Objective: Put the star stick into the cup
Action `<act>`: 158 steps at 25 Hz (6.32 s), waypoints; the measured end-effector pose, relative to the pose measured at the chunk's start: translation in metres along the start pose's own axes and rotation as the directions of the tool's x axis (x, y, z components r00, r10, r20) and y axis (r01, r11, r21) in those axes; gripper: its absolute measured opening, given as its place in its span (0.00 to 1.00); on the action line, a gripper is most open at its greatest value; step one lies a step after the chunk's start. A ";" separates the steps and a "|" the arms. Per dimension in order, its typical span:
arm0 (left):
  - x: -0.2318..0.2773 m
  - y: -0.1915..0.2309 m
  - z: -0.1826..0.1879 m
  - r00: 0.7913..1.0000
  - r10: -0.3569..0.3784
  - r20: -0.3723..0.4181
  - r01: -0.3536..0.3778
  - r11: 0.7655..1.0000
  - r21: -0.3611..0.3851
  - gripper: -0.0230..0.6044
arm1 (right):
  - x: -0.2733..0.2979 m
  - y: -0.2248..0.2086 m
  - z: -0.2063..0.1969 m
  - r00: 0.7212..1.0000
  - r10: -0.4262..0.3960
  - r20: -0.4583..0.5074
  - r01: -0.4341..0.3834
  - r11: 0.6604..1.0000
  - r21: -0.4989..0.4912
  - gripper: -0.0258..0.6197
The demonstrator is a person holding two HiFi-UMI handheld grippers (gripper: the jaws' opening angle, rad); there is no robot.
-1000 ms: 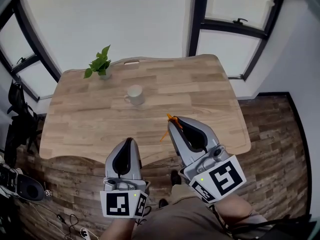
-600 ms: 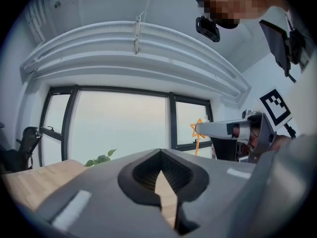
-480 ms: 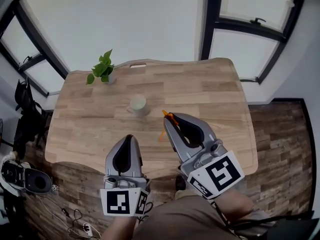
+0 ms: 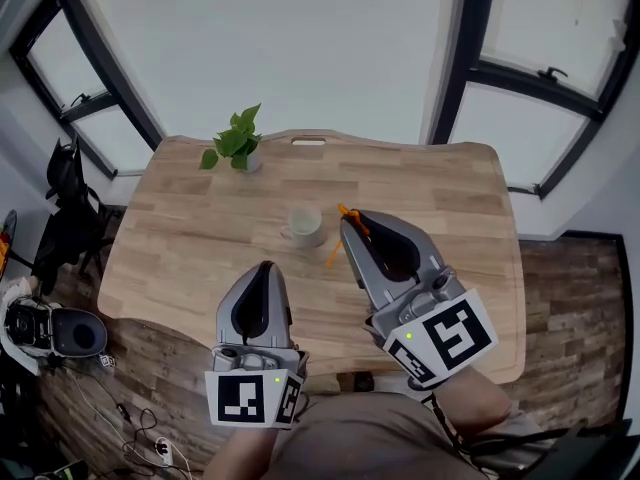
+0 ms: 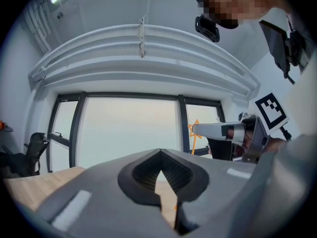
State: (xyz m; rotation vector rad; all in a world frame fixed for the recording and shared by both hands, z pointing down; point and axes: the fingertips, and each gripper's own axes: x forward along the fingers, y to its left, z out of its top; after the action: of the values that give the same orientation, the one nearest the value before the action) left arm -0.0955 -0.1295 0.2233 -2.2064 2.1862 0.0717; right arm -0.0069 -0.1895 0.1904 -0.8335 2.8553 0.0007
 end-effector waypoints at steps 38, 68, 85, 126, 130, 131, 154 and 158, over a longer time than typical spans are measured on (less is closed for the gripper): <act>0.132 0.118 -0.159 0.963 -0.104 -0.248 0.069 0.987 -0.147 0.04 | 0.144 -0.074 -0.206 0.948 -0.124 -0.294 0.172 0.975 0.144 0.11; 0.146 0.107 -0.172 0.955 -0.123 -0.268 0.085 0.985 -0.149 0.04 | 0.118 -0.076 -0.255 0.886 -0.063 -0.460 0.160 0.971 0.175 0.23; 0.135 0.083 -0.164 0.955 -0.150 -0.257 0.115 0.982 -0.147 0.04 | 0.086 -0.063 -0.261 0.858 -0.030 -0.513 0.146 0.972 0.187 0.23; 0.035 0.019 -0.023 0.999 -0.040 -0.020 0.039 0.998 -0.054 0.04 | 0.017 -0.001 -0.082 0.979 -0.002 -0.205 0.007 1.000 0.024 0.21; 0.014 0.011 -0.010 1.000 0.002 0.003 -0.002 0.999 -0.047 0.04 | 0.003 0.008 -0.057 0.990 0.003 -0.143 -0.003 1.000 -0.001 0.18; 0.008 0.009 -0.008 1.000 0.013 0.005 -0.012 0.999 -0.048 0.04 | -0.001 0.010 -0.052 0.992 0.002 -0.130 -0.002 1.000 -0.006 0.17; -0.034 0.033 0.027 0.997 -0.030 0.069 0.030 1.000 0.006 0.04 | -0.002 0.065 -0.031 0.993 -0.084 -0.080 0.078 0.994 -0.075 0.08; -0.033 0.032 0.027 0.996 -0.057 0.070 0.057 0.998 0.003 0.04 | -0.004 0.062 -0.029 0.990 -0.114 -0.077 0.107 0.990 -0.088 0.08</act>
State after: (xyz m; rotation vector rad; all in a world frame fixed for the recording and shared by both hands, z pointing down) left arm -0.1276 -0.0950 0.1986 -2.2279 2.0861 0.1450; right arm -0.0417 -0.1364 0.2162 -1.0315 2.8981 0.0741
